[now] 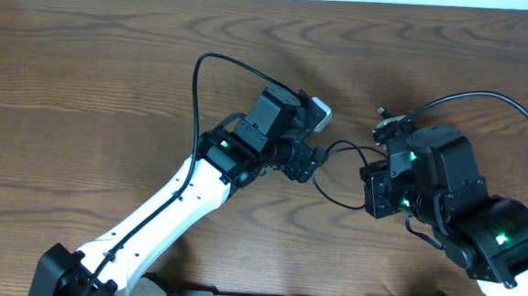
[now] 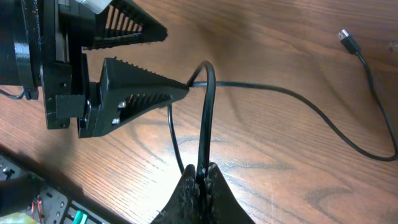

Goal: Untangle cables

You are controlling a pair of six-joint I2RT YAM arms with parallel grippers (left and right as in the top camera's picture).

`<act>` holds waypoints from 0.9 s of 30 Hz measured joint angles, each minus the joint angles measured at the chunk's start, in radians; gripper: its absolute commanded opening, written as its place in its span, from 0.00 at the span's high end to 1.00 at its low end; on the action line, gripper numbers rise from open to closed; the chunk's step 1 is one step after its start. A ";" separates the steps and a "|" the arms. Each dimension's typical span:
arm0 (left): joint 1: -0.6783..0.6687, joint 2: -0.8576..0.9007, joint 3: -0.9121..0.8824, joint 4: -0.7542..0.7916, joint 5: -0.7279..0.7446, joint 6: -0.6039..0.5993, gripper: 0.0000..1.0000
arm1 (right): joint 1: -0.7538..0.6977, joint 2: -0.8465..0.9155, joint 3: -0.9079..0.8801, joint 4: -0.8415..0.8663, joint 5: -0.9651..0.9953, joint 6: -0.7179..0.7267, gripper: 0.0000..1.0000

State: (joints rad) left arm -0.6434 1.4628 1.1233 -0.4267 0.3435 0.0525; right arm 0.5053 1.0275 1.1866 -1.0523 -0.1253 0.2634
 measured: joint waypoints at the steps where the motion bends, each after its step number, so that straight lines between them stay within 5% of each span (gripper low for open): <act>1: 0.000 0.000 0.000 0.005 0.010 0.000 0.25 | 0.000 0.000 0.000 0.000 -0.003 0.000 0.99; 7: 0.000 0.000 0.000 0.008 0.045 0.000 0.26 | 0.000 0.000 0.000 0.000 -0.017 0.000 0.99; 11: 0.000 0.000 0.000 0.008 0.050 -0.001 0.59 | 0.000 0.000 0.000 0.000 -0.017 0.000 0.99; 13: 0.000 0.000 0.000 0.009 0.053 -0.002 0.67 | 0.000 0.000 0.000 0.000 -0.017 0.000 0.99; 27: 0.000 0.000 0.000 -0.069 0.103 0.000 0.61 | 0.000 0.000 0.000 0.000 -0.013 0.000 0.99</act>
State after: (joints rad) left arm -0.6434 1.4628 1.1233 -0.4961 0.4469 0.0521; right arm 0.5053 1.0275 1.1866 -1.0527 -0.1379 0.2634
